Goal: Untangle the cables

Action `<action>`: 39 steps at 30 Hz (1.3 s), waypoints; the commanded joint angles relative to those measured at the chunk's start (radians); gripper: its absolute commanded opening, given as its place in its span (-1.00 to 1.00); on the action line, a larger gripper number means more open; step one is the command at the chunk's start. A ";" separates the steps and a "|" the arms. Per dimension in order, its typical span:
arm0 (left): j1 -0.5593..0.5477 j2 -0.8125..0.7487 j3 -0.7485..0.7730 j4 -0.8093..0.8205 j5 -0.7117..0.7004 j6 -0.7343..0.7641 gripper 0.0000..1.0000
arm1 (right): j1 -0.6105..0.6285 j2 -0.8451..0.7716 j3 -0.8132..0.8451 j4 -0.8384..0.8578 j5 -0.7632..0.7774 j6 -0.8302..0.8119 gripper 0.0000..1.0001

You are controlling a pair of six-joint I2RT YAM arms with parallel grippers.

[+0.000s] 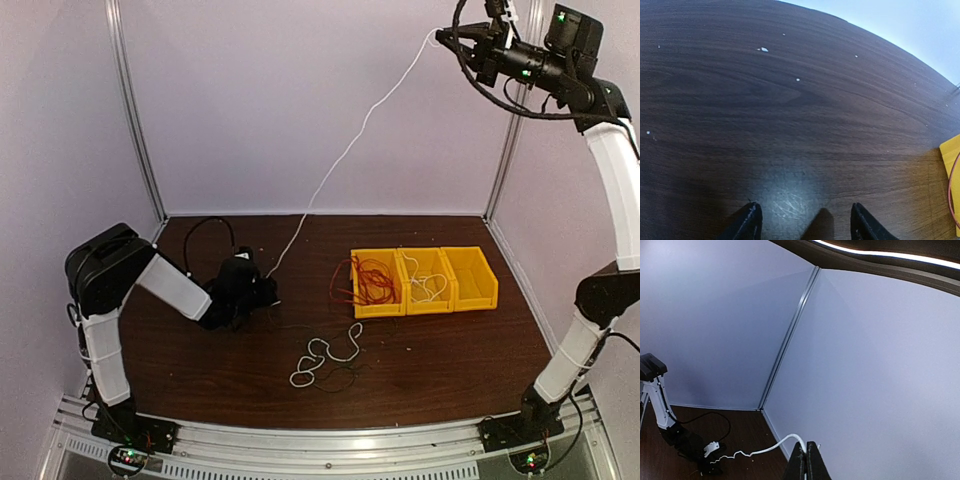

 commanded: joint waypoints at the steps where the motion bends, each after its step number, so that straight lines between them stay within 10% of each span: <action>1: 0.035 -0.020 -0.009 -0.064 -0.054 0.030 0.25 | -0.182 -0.022 0.092 0.122 -0.038 0.116 -1.00; 23: 0.050 -0.123 -0.089 0.010 0.016 0.045 0.25 | -0.317 -0.126 -0.512 0.283 -0.014 0.034 -1.00; 39: 0.050 -0.156 -0.106 0.008 0.032 0.037 0.25 | -0.315 -0.102 -0.436 0.306 -0.035 0.076 -1.00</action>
